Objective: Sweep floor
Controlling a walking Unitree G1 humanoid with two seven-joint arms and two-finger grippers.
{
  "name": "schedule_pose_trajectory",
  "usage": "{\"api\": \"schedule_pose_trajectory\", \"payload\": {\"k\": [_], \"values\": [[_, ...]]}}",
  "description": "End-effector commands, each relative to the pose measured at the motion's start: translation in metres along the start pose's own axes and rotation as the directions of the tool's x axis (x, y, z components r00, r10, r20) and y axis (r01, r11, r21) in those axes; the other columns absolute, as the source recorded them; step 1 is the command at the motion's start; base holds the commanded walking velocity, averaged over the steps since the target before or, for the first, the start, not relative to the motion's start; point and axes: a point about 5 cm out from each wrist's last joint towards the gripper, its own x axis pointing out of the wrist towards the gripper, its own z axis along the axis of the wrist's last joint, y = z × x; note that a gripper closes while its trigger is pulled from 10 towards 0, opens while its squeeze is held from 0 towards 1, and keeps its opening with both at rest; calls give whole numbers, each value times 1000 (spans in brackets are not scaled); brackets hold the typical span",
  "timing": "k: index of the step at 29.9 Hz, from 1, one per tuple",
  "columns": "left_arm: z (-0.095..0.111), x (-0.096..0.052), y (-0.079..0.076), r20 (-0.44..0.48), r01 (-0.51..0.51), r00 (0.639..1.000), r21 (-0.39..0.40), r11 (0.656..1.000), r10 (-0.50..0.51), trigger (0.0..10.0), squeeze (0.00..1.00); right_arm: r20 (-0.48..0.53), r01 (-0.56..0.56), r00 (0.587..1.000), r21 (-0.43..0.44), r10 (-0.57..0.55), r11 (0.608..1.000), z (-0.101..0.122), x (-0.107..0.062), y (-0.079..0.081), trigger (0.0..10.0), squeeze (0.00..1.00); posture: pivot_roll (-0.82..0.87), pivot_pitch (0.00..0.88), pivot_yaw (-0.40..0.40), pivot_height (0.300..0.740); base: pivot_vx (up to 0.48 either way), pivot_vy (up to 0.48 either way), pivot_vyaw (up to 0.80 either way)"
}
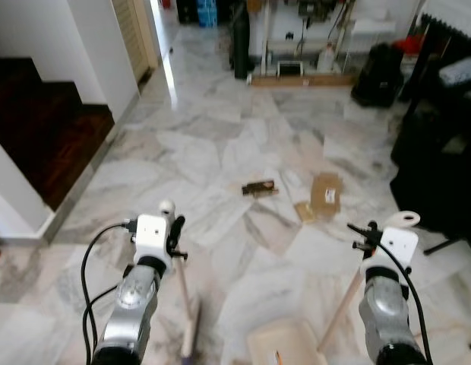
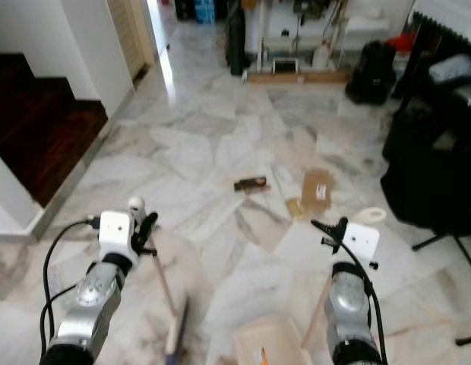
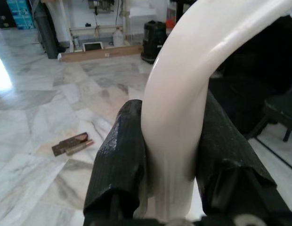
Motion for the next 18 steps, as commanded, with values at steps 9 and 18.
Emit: {"api": "schedule_pose_trajectory", "payload": {"k": [9, 18], "values": [[9, 3, 8, 44, -17, 999, 25, 1000, 16, 10000, 0, 41, -23, 999, 16, 23, 1000, 7, 1, 9, 10000, 0, -19, 0, 6, 740, 375, 0, 0], [8, 2, 9, 43, -13, 999, 28, 1000, 12, 10000, 0, 28, -19, 999, 31, 18, 999, 5, 0, 9, 10000, 0, -20, 0, 10, 740, 374, 0, -319]]}}
